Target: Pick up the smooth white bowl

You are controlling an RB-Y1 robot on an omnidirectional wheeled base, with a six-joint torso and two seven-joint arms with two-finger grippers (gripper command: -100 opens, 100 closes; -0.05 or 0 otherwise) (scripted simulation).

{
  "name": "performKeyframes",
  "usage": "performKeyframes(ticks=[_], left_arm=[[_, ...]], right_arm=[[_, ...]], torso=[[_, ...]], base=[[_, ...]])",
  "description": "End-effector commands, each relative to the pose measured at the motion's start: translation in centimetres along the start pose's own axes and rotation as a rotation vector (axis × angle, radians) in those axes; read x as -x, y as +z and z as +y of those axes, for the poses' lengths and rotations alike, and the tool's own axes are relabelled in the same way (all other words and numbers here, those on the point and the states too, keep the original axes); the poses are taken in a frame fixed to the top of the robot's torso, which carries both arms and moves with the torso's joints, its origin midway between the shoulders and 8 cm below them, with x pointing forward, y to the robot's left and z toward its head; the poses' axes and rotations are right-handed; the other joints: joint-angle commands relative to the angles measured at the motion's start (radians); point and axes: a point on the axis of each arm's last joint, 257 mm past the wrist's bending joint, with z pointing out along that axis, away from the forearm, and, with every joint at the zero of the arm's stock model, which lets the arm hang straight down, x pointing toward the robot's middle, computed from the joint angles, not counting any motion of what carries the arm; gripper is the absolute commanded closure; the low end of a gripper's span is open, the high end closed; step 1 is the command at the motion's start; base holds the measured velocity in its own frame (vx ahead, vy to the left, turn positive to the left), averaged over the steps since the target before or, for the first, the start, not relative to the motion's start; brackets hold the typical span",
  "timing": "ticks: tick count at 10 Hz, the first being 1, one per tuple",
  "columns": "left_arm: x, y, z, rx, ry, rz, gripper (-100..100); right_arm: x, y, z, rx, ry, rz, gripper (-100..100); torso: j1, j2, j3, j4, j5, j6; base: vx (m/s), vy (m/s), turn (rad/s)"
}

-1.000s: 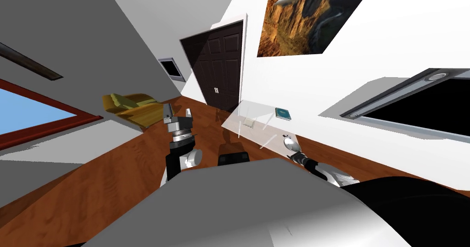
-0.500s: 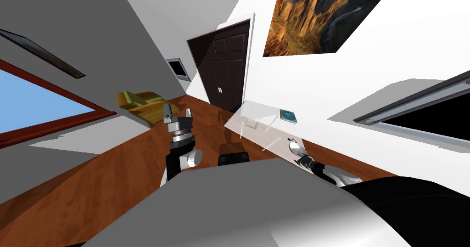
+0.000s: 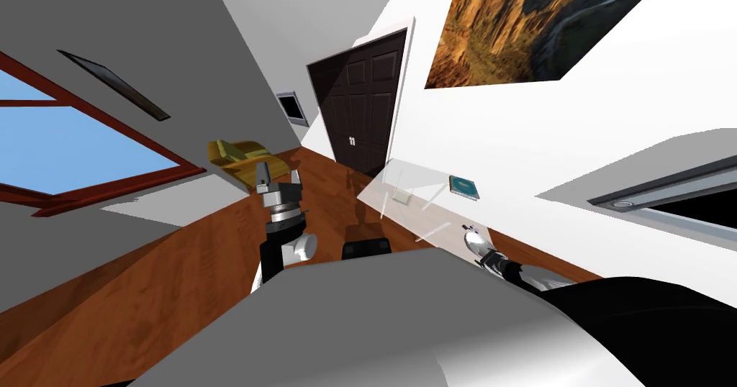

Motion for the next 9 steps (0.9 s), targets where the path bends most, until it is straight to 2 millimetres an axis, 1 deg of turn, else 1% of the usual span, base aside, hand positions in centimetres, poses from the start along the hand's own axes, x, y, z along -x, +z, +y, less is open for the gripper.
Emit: performKeyframes(ticks=[1, 2, 3, 5, 6, 7, 8, 9], left_arm=[[0.0, 0.0, 0.0, 0.0, 0.0, 0.0, 0], [0.0, 0.0, 0.0, 0.0, 0.0, 0.0, 0], [0.0, 0.0, 0.0, 0.0, 0.0, 0.0, 0], [0.0, 0.0, 0.0, 0.0, 0.0, 0.0, 0], [0.0, 0.0, 0.0, 0.0, 0.0, 0.0, 0], [0.0, 0.0, 0.0, 0.0, 0.0, 0.0, 0], [0.0, 0.0, 0.0, 0.0, 0.0, 0.0, 0], [0.0, 0.0, 0.0, 0.0, 0.0, 0.0, 0]], right_arm=[[-0.5, 0.1, -0.1, 0.001, -0.006, 0.009, -100], [-1.5, 0.0, -0.3, 0.003, -0.024, 0.03, -100], [-2.8, -0.2, 0.0, 0.015, -0.047, 0.059, -100], [-3.4, -0.1, 1.5, 0.04, -0.056, 0.068, -100], [-3.2, -0.2, 1.1, 0.034, -0.056, 0.064, -100], [-3.2, -0.2, 1.2, 0.034, -0.055, 0.065, 0], [-3.0, 0.4, 2.4, 0.033, -0.046, 0.069, -100], [-2.9, 0.7, 3.1, 0.033, -0.042, 0.072, -100]], torso=[[0.0, 0.0, 0.0, 0.0, 0.0, 0.0], [-0.001, 0.001, 0.001, 0.0, 0.0, 0.0], [-0.001, 0.001, 0.001, 0.0, 0.0, 0.0], [0.0, 0.0, 0.0, 0.0, 0.0, 0.0], [0.0, 0.0, 0.0, 0.0, 0.0, 0.0], [-0.001, 0.001, 0.001, 0.0, 0.0, 0.0], [-0.001, 0.002, 0.001, 0.0, 0.0, 0.0], [-0.004, 0.003, 0.002, 0.001, -0.001, 0.0]], base=[[0.017, 0.003, -0.013], [0.017, 0.006, 0.087], [0.044, 0.028, 0.196], [0.038, 0.018, 0.081], [0.013, 0.004, 0.006], [0.0, 0.0, 0.0], [-0.005, -0.051, 0.067], [0.004, -0.102, 0.083]])
